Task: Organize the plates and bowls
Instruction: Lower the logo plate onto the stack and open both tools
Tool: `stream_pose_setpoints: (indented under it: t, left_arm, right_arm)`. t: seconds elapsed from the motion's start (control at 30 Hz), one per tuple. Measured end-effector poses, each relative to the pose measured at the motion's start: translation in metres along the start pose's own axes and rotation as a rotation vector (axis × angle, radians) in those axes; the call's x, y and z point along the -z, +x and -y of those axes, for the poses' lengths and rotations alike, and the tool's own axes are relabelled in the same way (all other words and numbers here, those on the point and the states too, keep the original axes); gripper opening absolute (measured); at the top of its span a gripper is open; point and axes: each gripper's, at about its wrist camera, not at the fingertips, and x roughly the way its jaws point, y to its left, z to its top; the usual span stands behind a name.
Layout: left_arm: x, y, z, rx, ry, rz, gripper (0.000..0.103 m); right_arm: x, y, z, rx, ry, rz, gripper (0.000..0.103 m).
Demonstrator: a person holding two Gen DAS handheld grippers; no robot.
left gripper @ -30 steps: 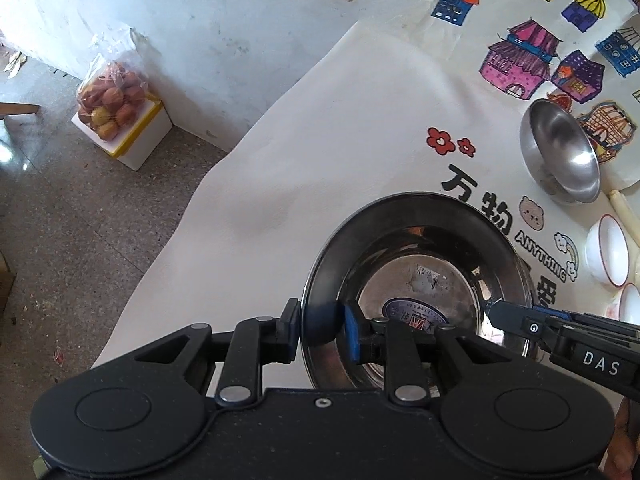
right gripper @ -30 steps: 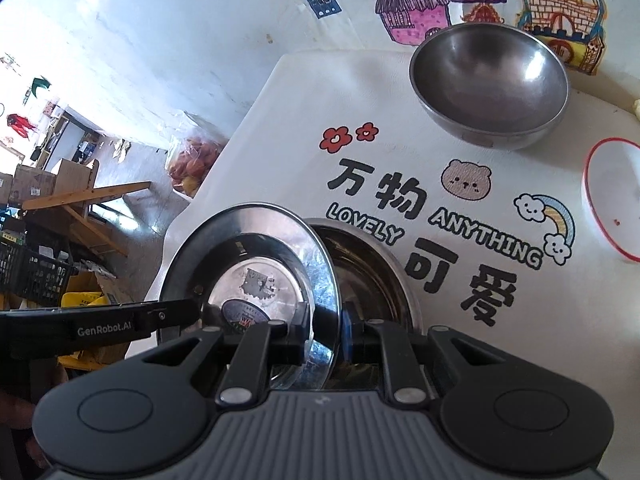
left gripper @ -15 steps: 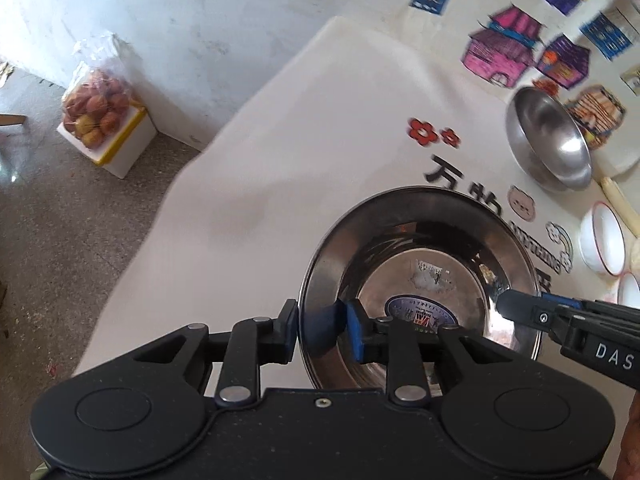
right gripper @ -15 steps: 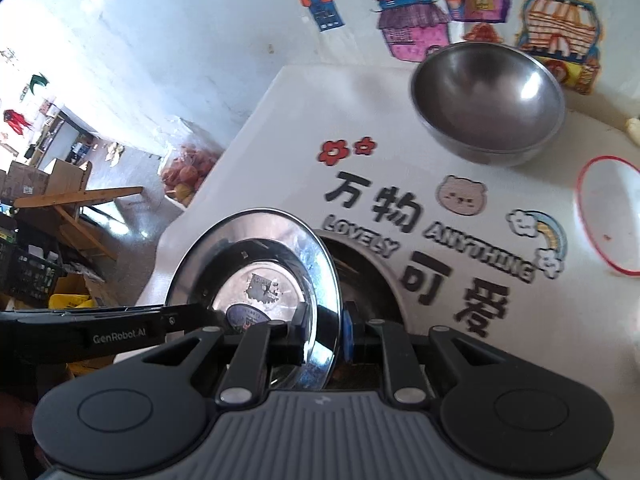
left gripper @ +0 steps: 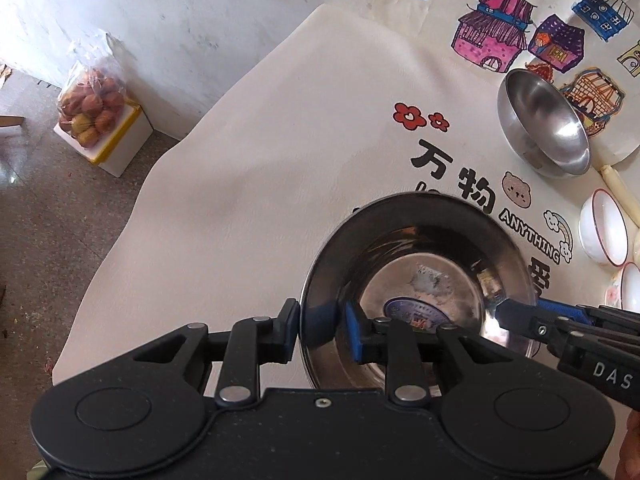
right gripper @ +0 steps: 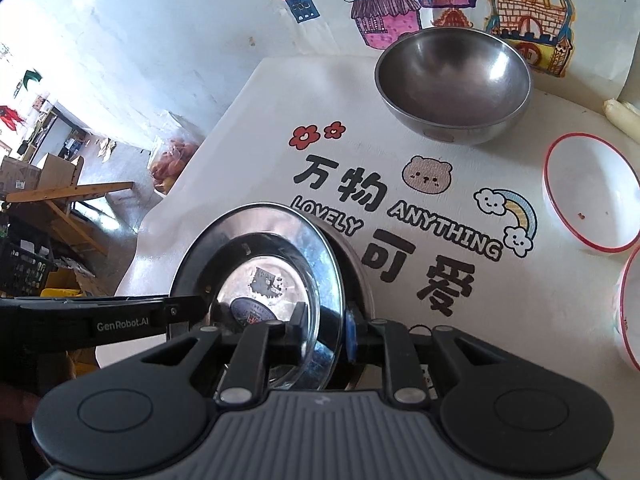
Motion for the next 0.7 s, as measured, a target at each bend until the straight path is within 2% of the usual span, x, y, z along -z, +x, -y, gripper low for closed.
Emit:
stream_pose_setpoints:
  t: [0.17, 0.27, 0.33, 0.47, 0.53, 0.6, 0.7]
  left_arm:
    - [0.004, -0.009, 0.001, -0.008, -0.015, 0.023, 0.032]
    - [0.006, -0.020, 0.003, -0.017, -0.030, 0.053, 0.042]
    - [0.008, -0.029, 0.005, -0.030, -0.035, 0.079, 0.052]
    - [0.012, -0.051, 0.011, -0.056, -0.031, 0.130, 0.060]
    - [0.017, -0.068, 0.014, -0.073, -0.026, 0.176, 0.074]
    - [0.023, -0.083, 0.016, -0.088, -0.025, 0.230, 0.083]
    - [0.027, -0.096, 0.020, -0.080, -0.029, 0.265, 0.083]
  right_arm:
    - [0.000, 0.000, -0.002, -0.005, -0.043, -0.002, 0.031]
    - [0.000, -0.006, -0.004, -0.007, -0.070, 0.011, 0.036]
    - [0.000, -0.012, -0.005, 0.001, -0.093, 0.030, 0.052]
    - [0.002, -0.026, -0.004, -0.001, -0.131, 0.066, 0.057]
    - [0.002, -0.033, -0.003, -0.008, -0.143, 0.081, 0.062]
    - [0.003, -0.041, -0.003, -0.014, -0.160, 0.103, 0.069]
    - [0.007, -0.058, -0.004, -0.019, -0.166, 0.140, 0.080]
